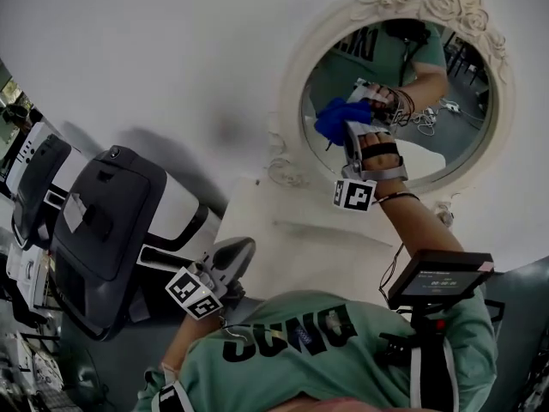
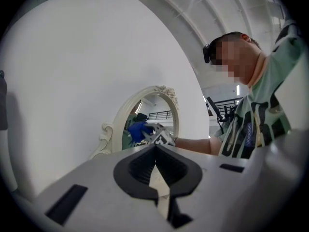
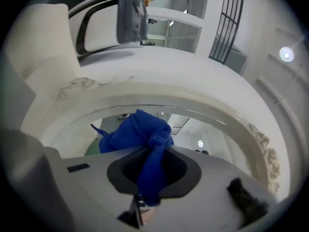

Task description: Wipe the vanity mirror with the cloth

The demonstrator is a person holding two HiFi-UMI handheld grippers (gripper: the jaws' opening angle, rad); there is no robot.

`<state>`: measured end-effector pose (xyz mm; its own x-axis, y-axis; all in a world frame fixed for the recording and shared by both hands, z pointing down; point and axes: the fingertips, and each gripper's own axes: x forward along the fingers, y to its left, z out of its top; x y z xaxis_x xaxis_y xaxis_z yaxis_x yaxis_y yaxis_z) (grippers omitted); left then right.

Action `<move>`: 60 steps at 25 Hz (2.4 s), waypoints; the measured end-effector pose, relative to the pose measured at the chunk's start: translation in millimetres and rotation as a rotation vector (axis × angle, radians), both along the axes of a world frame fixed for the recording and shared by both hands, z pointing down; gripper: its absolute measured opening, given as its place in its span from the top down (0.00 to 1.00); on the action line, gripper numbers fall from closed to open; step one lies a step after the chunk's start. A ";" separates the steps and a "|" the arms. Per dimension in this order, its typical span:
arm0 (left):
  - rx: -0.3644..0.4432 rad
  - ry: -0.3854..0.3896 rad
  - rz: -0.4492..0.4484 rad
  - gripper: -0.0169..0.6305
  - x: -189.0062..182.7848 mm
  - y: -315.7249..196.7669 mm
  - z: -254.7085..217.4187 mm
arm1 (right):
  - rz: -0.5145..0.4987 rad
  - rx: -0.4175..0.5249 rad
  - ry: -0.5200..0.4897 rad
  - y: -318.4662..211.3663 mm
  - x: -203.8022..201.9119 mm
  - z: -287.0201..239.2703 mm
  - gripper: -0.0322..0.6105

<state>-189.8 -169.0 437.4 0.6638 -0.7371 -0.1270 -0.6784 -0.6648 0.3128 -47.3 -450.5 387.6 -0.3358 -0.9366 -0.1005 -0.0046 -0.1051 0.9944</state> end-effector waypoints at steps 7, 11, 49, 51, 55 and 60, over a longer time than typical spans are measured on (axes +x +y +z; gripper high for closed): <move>-0.111 -0.038 -0.018 0.96 -12.9 11.6 28.5 | 0.005 -0.317 0.115 3.3 0.6 220.4 0.87; -0.136 -0.047 -0.030 0.96 -20.3 15.7 39.0 | 0.010 -0.308 0.061 -0.3 -0.6 216.2 0.87; 0.143 -0.004 0.008 0.96 2.7 3.8 -41.8 | 0.071 0.185 -0.153 3.3 56.3 -207.7 0.87; 0.115 -0.008 0.020 0.96 5.9 5.5 -36.1 | 0.059 0.137 -0.111 3.2 51.2 -151.9 0.87; 0.044 -0.023 0.027 0.96 8.2 6.5 -19.8 | 0.035 -0.018 -0.038 2.8 42.5 -14.7 0.87; -0.041 -0.046 0.030 0.96 9.9 10.2 3.7 | 0.025 -0.239 0.110 4.1 33.9 168.6 0.87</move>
<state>-179.9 -158.8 441.1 0.6903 -0.7205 -0.0660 -0.6722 -0.6724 0.3098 -13.4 -446.4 556.2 -0.3091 -0.9375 0.1600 0.1043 0.1338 0.9855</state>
